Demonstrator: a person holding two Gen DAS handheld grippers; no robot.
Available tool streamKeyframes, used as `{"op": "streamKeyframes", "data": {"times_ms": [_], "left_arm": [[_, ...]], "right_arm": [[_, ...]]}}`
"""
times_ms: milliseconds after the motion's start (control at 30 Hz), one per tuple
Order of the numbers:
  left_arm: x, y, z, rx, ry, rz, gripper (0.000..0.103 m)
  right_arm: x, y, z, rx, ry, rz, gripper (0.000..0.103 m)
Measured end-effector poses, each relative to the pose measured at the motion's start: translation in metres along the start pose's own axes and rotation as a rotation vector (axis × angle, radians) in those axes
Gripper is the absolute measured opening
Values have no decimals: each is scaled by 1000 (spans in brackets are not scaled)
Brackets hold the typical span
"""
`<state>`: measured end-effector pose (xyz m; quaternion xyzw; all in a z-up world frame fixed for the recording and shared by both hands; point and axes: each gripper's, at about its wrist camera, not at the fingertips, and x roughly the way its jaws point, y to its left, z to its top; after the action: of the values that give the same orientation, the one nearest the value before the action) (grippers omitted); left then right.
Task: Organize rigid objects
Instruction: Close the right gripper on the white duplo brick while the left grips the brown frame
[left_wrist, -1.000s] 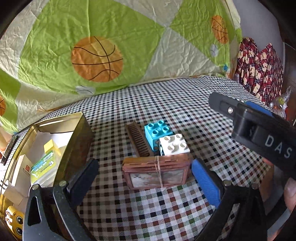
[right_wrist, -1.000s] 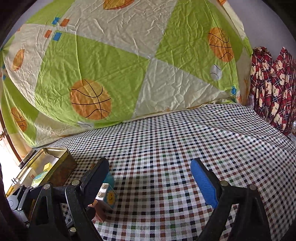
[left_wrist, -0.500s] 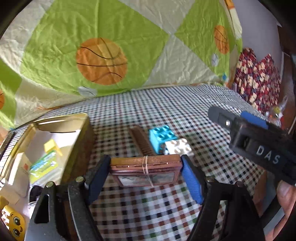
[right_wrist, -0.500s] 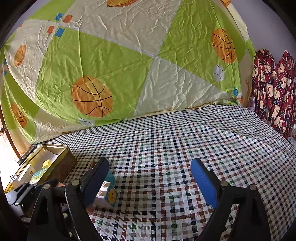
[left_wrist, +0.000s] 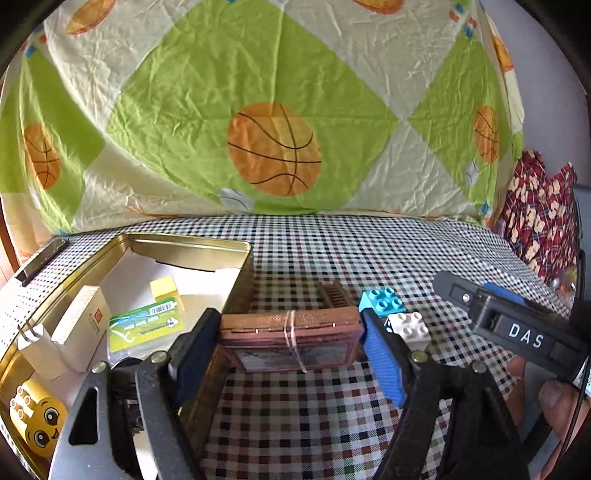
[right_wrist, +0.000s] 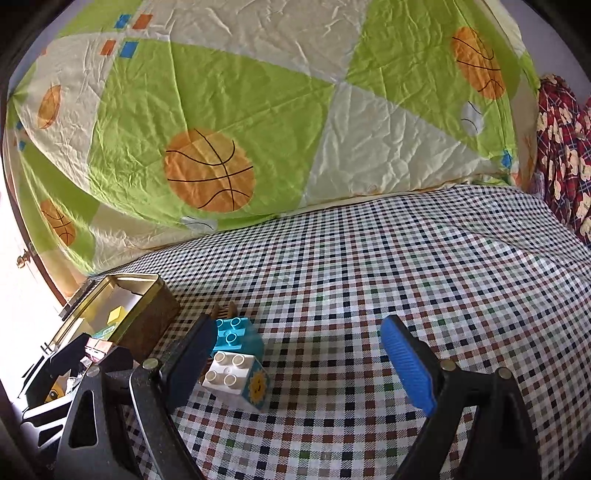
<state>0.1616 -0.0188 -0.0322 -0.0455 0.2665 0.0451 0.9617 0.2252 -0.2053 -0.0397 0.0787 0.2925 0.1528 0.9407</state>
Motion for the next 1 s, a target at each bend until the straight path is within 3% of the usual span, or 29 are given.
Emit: {"op": "streamKeyframes", "data": {"times_ms": [233, 433, 467, 567, 600, 667, 1000], "left_arm": [[-10, 8, -2, -42, -53, 37, 77], [-9, 9, -2, -46, -46, 33, 77], [-9, 9, -2, -47, -46, 29, 77], [-9, 10, -2, -48, -48, 20, 77], [-10, 9, -2, -46, -50, 17, 77], [-12, 7, -2, -40, -59, 10, 77], [-22, -4, -3, 16, -115, 4, 77]], "right_arm": [[19, 27, -2, -156, 84, -11, 92], [33, 41, -8, -243, 156, 1, 90], [37, 42, -9, -248, 175, 4, 87], [53, 43, -15, -252, 279, 25, 58], [54, 42, -15, -247, 286, 29, 45], [50, 40, -15, -235, 261, 33, 34], [25, 44, -13, -265, 168, 39, 34]]}}
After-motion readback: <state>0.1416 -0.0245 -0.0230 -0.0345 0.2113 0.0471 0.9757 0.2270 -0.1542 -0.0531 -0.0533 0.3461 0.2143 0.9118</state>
